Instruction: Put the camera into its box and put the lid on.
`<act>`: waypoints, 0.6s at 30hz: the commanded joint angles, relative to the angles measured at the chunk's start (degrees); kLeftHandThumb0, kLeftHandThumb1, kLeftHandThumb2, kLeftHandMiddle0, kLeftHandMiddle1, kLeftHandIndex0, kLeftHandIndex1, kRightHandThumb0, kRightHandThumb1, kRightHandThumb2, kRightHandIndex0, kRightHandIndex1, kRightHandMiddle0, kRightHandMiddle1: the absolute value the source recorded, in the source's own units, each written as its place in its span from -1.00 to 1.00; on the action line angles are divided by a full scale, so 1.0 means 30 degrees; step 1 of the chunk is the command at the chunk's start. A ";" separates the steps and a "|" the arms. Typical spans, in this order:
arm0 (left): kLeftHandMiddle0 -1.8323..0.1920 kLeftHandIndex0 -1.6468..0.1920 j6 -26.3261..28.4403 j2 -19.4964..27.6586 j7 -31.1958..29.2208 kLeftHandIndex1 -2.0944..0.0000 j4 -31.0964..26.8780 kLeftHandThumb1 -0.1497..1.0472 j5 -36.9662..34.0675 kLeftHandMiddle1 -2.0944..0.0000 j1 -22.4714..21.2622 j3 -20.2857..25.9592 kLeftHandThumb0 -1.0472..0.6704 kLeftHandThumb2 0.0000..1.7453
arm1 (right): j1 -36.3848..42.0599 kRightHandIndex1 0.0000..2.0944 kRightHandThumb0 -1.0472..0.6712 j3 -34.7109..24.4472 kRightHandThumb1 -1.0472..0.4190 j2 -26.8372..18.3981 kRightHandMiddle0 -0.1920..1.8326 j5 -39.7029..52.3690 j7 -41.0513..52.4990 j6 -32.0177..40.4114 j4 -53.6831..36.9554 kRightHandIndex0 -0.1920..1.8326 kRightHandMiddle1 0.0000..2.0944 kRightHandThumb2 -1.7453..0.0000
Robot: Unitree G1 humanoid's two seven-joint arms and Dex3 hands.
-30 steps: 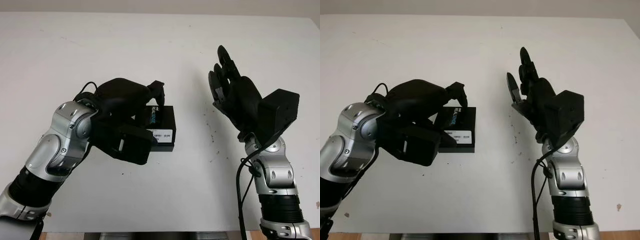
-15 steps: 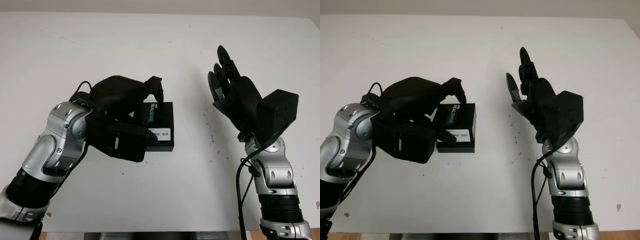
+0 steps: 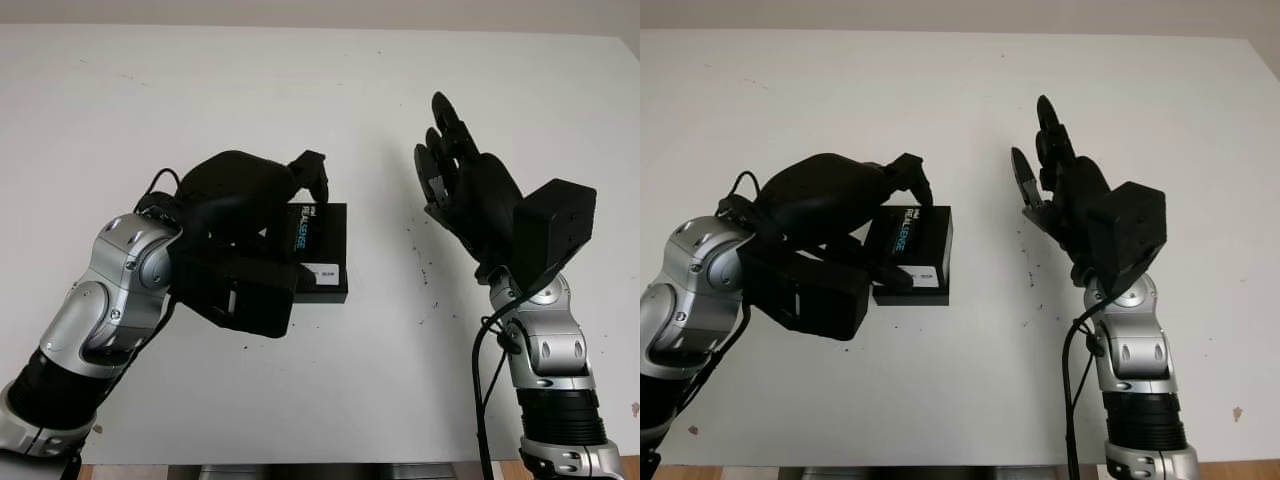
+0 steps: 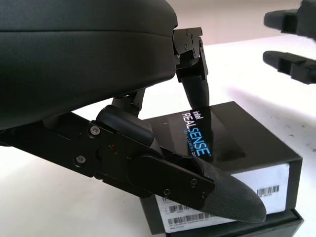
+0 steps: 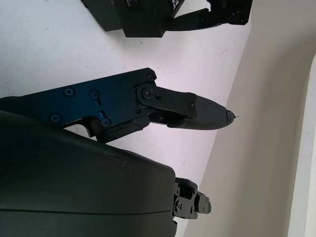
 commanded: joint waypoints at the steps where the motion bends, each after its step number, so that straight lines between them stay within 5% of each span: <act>1: 0.56 0.77 -0.0354 0.0239 -0.0003 -0.85 -0.0611 1.00 -0.0032 -1.00 0.0485 0.0104 -0.24 -0.85 | 0.0088 -0.95 -0.46 0.0006 -1.00 -0.0063 -0.89 0.0060 0.0075 -0.0112 -0.0063 -0.92 -0.95 0.35; 18: 0.66 0.90 0.0100 0.0087 -0.1366 -0.93 -0.2988 1.00 0.1161 -1.00 0.2063 0.0053 -0.29 -0.78 | 0.0094 -0.95 -0.48 -0.0017 -1.00 -0.0022 -0.89 0.0003 0.0198 -0.0653 0.0351 -0.91 -0.95 0.35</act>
